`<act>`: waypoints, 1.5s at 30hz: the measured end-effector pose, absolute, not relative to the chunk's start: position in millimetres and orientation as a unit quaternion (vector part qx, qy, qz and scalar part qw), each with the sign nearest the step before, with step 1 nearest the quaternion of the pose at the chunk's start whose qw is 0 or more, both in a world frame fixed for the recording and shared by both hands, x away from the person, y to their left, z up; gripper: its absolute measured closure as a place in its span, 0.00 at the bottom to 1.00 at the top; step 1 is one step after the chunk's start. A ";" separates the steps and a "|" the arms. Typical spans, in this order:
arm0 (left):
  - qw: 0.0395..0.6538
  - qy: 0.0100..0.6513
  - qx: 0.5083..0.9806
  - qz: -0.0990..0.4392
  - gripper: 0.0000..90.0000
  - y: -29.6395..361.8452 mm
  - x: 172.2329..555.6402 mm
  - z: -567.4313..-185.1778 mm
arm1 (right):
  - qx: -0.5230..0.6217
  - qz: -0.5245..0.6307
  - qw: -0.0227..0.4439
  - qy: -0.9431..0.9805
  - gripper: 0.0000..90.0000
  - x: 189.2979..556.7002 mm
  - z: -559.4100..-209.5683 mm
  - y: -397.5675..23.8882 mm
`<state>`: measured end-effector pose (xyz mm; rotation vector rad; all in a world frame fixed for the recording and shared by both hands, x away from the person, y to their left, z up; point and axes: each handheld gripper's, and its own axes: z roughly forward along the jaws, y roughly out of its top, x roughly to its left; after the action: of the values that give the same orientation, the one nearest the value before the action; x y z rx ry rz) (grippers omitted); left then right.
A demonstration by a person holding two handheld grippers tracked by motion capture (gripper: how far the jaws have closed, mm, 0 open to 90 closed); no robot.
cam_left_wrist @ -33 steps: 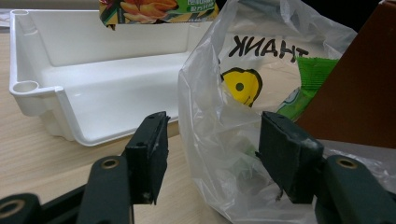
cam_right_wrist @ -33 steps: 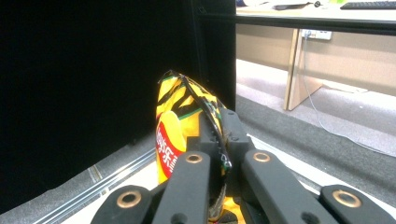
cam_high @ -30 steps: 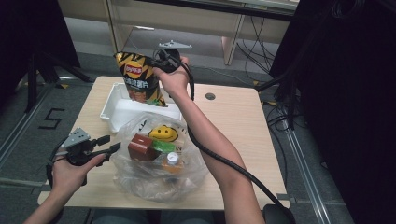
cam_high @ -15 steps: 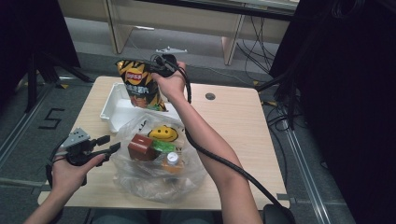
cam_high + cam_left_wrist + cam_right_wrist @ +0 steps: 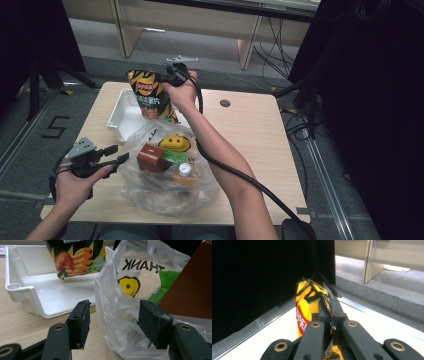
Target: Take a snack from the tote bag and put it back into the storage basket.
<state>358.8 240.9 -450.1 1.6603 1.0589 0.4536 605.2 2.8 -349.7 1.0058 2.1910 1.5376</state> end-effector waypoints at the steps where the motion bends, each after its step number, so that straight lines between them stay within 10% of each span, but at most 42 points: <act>1: 0.532 0.444 0.696 0.190 0.47 240.8 358.8 -450.0 | 0.351 0.531 0.138 0.759 1.00 605.7 -351.4 3.1; 35: 0.529 0.442 0.699 0.190 0.47 240.5 358.8 -450.5 | 0.356 0.495 0.185 0.771 0.96 623.8 -366.0 -5.8; 45: 0.530 0.443 0.698 0.189 0.47 241.1 358.7 -450.7 | 0.361 0.458 0.220 0.782 0.75 631.6 -370.4 -10.3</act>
<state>358.7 241.1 -450.7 1.6651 1.0579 0.4516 631.6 -10.3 -370.4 0.9971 2.1633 1.2671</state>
